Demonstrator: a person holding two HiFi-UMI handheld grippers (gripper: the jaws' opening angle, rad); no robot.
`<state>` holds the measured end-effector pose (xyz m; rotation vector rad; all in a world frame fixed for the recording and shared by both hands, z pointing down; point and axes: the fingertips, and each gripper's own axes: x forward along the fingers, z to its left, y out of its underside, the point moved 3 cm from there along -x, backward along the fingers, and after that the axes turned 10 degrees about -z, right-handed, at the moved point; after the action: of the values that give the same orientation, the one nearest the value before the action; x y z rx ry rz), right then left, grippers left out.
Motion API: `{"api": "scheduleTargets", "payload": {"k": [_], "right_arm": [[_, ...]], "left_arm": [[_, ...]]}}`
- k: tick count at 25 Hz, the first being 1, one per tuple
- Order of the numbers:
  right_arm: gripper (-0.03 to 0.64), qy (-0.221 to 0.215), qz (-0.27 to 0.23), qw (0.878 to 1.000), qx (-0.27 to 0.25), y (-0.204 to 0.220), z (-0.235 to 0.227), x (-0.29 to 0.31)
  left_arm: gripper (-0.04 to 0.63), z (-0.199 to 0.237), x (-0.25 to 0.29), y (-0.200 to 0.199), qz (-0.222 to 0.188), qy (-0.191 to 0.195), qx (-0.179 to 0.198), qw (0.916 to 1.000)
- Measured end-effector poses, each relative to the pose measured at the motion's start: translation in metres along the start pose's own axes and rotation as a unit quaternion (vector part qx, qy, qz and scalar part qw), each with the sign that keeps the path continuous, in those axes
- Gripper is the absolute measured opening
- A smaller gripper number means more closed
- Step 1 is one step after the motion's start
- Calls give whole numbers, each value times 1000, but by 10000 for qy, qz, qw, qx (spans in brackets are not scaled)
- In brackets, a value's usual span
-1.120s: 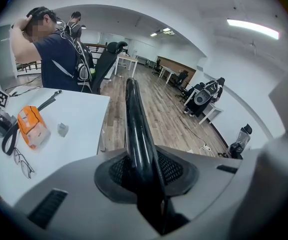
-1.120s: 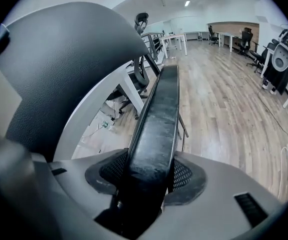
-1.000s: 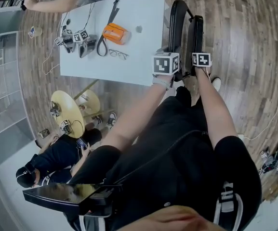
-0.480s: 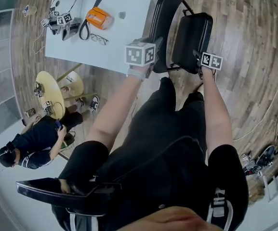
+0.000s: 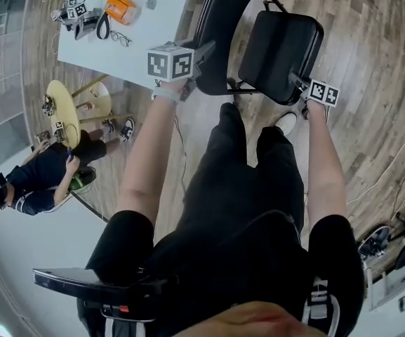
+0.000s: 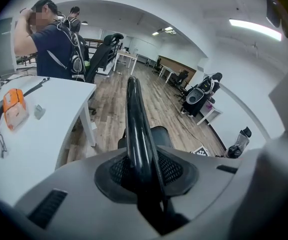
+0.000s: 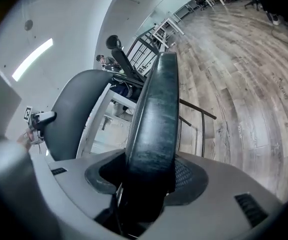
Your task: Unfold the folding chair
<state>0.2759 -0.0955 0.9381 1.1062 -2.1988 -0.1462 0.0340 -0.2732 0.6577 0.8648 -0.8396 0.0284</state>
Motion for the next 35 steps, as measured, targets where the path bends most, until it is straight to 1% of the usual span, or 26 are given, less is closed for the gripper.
{"api": "scheduleTargets", "payload": {"k": [5, 11, 15, 18, 21, 24, 27, 31, 33, 35], "right_arm": [[218, -494, -105, 9985, 196, 9, -47, -17], [218, -894, -88, 9952, 383, 16, -105, -26], [218, -1167, -12, 9915, 574, 28, -136, -28], [219, -1119, 52, 9922, 544, 35, -169, -31], [224, -1051, -42, 9927, 589, 42, -200, -38], [227, -1242, -66, 9890, 798, 49, -218, -38], [230, -1340, 2, 9868, 913, 53, -235, -38], [239, -1331, 25, 9854, 1057, 57, -259, -42], [247, -1236, 25, 9869, 1036, 61, -270, -46], [250, -1144, 60, 9884, 1000, 65, -279, -49]], "left_arm": [[83, -2, 12, 13, 11, 51, -73, 10000], [89, 19, 25, 29, -38, 274, -126, 9995], [89, 31, 31, 43, -66, 365, -317, 9988], [89, 38, 39, 52, -106, 427, -439, 9981], [89, 39, 52, 59, -12, 592, -454, 9972], [89, 40, 58, 66, 130, 606, -444, 9971], [89, 44, 63, 72, 121, 521, -462, 9975], [89, 36, 77, 79, 189, 705, -498, 9961], [89, 29, 81, 82, 258, 707, -484, 9960], [89, 24, 83, 86, 295, 787, -519, 9951]]}}
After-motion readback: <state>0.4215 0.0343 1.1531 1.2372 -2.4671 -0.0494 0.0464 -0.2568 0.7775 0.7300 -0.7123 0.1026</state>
